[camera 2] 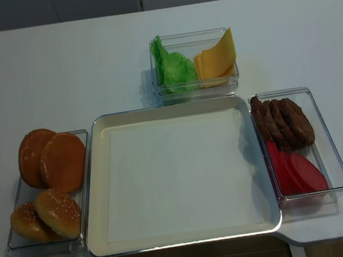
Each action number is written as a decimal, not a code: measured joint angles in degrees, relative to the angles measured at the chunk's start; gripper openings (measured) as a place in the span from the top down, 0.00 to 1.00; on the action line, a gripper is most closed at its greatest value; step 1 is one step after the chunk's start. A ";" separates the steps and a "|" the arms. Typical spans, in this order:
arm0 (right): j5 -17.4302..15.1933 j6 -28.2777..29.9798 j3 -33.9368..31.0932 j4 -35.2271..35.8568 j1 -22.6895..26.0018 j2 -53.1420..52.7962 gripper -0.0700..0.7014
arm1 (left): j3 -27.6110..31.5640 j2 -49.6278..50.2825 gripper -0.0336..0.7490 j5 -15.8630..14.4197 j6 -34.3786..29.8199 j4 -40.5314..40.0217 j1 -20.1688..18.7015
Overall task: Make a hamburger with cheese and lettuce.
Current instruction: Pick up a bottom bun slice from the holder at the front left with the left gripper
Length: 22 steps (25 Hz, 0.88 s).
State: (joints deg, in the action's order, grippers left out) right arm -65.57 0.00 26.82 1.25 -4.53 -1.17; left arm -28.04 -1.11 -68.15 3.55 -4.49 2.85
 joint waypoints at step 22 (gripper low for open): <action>0.00 0.00 0.00 0.00 0.00 0.00 0.29 | -2.59 0.22 0.36 3.34 0.00 0.00 0.00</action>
State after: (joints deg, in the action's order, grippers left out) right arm -65.57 0.00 26.82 1.25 -4.53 -1.17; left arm -30.63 -0.89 -64.81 3.55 -4.49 2.85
